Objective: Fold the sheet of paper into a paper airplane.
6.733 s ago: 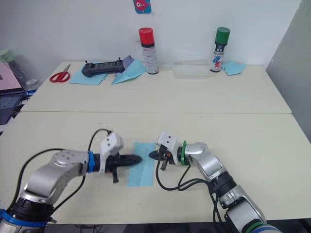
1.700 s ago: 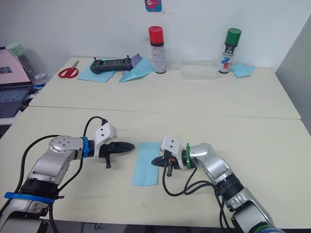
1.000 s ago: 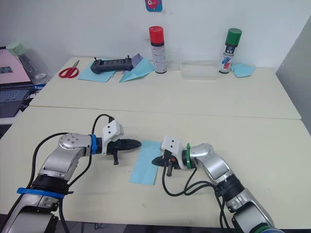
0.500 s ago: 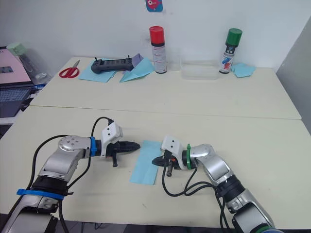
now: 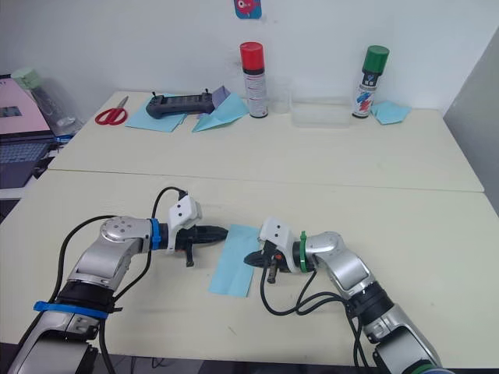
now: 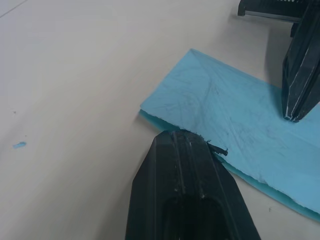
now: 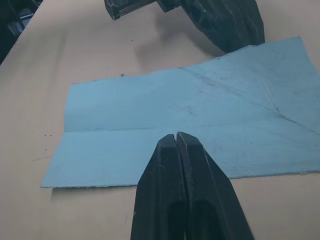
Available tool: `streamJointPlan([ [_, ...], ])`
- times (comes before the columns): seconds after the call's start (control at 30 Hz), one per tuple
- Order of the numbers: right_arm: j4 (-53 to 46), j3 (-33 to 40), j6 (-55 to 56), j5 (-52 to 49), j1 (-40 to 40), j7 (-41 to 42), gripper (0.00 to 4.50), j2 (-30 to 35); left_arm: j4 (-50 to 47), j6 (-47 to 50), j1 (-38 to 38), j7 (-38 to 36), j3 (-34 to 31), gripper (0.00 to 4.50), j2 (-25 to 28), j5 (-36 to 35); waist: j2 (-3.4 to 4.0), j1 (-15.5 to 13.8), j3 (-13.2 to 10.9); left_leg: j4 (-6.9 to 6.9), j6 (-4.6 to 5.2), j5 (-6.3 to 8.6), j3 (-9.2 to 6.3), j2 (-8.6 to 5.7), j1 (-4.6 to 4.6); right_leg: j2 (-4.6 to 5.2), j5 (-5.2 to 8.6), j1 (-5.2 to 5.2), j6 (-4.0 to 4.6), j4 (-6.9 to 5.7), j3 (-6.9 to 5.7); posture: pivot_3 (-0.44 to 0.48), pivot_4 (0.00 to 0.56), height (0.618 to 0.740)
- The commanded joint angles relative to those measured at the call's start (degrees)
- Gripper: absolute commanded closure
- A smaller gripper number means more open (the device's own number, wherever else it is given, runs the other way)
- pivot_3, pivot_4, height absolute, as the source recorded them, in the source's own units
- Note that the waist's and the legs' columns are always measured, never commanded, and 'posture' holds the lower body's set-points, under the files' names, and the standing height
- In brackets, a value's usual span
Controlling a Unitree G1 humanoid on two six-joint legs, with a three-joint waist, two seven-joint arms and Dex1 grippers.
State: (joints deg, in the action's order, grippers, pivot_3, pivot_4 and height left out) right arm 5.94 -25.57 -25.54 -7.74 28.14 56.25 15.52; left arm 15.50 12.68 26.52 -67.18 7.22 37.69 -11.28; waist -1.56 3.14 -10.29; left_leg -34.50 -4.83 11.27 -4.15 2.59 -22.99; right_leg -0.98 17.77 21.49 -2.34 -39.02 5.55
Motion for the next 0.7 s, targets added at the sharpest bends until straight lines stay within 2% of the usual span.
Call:
streamJointPlan([
  [0.03, 1.5, 0.7, -1.7, 1.5, -1.1, -1.6, 4.5, 1.8, -2.7, 0.1, 0.8, -0.6, -1.4, 4.46, 0.8, -1.0, 0.0, 0.0, 0.0, 0.0, 0.0, 0.0, 0.0, 0.0, 0.0, 0.0, 0.0, 0.0, 0.0, 0.0, 0.0, 0.0, 0.15, 0.74],
  [0.43, 1.6, 0.8, -1.8, 1.4, -1.0, -1.7, 4.5, 1.9, -7.3, 1.7, -2.0, -0.7, -0.6, 4.46, 0.9, -1.2, 0.0, 0.0, 0.0, 0.0, 0.0, 0.0, 0.0, 0.0, 0.0, 0.0, 0.0, 0.0, 0.0, 0.01, 0.0, 0.0, 0.15, 0.74],
  [0.7, 1.2, 1.1, -2.2, 1.2, -0.9, -1.8, 4.5, 2.0, -15.1, 7.4, -5.3, -0.9, -1.4, 4.46, 0.9, -4.4, 0.0, 0.0, 0.0, -0.02, 0.0, 0.0, -0.01, 0.0, -0.01, 0.02, 0.0, -0.02, 0.0, 0.0, 0.0, 0.0, 0.15, 0.74],
])
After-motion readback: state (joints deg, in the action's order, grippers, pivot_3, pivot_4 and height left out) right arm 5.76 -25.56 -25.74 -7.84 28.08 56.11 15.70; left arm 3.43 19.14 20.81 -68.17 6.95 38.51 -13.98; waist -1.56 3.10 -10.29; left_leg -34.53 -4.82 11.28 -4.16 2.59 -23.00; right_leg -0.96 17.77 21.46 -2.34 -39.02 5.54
